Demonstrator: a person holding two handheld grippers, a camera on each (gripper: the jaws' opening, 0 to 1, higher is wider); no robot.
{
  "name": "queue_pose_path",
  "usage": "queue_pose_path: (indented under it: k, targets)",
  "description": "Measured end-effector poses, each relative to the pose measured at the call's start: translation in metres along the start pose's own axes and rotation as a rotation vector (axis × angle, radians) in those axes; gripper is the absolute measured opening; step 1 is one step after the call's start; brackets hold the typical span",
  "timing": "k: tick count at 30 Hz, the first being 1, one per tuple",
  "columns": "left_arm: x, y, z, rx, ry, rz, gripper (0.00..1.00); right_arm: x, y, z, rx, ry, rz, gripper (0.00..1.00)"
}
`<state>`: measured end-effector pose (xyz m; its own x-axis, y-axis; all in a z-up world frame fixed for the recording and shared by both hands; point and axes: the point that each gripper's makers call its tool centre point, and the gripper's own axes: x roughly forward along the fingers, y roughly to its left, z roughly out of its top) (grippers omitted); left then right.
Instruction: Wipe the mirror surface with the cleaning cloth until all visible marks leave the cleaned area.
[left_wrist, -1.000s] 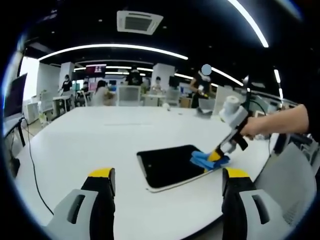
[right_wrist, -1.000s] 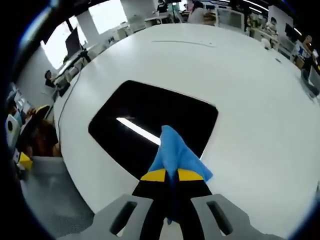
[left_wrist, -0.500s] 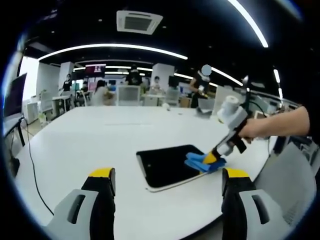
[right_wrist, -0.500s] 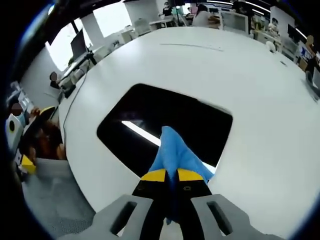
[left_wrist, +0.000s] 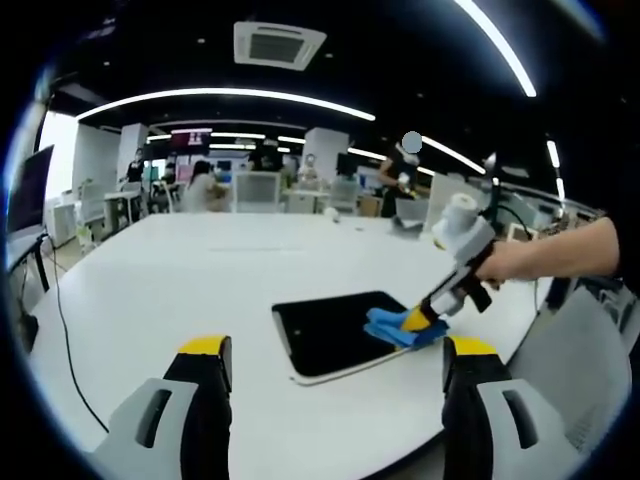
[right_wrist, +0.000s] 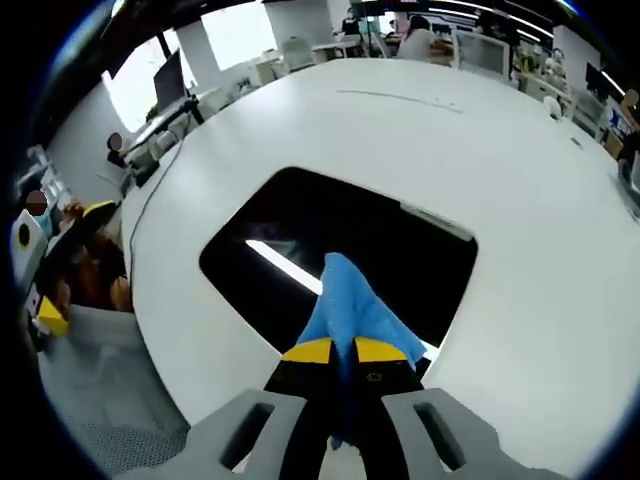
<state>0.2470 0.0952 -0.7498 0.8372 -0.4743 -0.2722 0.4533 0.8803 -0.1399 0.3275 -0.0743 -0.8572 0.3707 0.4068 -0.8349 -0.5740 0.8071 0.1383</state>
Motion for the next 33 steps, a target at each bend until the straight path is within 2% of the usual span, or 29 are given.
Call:
queue_pose_path:
  k: [14,26,33]
  targets:
    - [0.0,-0.001,0.0,-0.005,-0.003,-0.004,0.86,0.011,0.027,0.013,-0.023,-0.04,0.071,0.01]
    - [0.0,0.0,-0.001,-0.006,0.003,-0.003,0.86,0.022,0.059,0.024,-0.066,-0.051,0.119,0.01]
    - [0.0,0.0,-0.001,-0.006,0.004,-0.003,0.86,0.028,0.066,0.03,-0.082,-0.056,0.134,0.01]
